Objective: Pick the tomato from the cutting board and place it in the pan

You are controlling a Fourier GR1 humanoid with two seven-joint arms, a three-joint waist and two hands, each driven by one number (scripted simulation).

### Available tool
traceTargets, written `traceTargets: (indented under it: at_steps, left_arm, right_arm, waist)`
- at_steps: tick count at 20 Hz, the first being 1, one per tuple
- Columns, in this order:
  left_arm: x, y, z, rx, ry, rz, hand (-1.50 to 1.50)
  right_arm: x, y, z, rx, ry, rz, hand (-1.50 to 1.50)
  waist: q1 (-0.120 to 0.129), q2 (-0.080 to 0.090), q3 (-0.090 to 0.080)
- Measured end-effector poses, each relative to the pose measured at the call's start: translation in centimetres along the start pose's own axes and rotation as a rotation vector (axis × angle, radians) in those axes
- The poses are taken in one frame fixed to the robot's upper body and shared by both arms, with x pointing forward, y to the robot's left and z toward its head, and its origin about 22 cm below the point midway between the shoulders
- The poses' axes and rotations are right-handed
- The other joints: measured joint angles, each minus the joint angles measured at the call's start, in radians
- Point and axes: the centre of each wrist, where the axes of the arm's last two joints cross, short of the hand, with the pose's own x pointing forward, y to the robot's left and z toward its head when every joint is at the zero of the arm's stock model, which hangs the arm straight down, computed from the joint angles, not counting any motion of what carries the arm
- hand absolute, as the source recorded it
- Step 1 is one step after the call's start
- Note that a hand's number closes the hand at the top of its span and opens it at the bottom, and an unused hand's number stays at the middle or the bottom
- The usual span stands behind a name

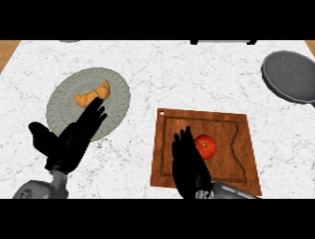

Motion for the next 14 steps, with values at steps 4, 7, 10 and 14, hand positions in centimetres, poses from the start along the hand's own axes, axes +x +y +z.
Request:
traceTargets:
  at_steps: [4,7,10,14]
  left_arm:
    - [0.3,0.1,0.1,0.000,-0.004,0.003,0.00]
    - [0.2,0.0,-0.2,0.000,-0.005,0.007,0.00]
    - [-0.2,-0.1,-0.7,-0.007,-0.005,0.004,0.00]
    - [-0.9,0.0,-0.6,-0.007,-0.004,0.002,0.00]
  right_arm:
    - [-0.9,1.3,-1.2,-0.006,0.004,0.009,1.50]
    - [-1.3,1.4,-2.3,-0.025,-0.011,0.009,1.50]
    - [-1.9,1.8,-2.6,-0.079,-0.039,0.047,1.50]
    - [-2.0,2.3,-3.8,-0.133,-0.058,0.096,1.50]
  waist:
    - [0.001,0.000,0.000]
    - [0.002,0.000,0.000]
    - [0.002,0.000,0.000]
    - [0.004,-0.001,0.000]
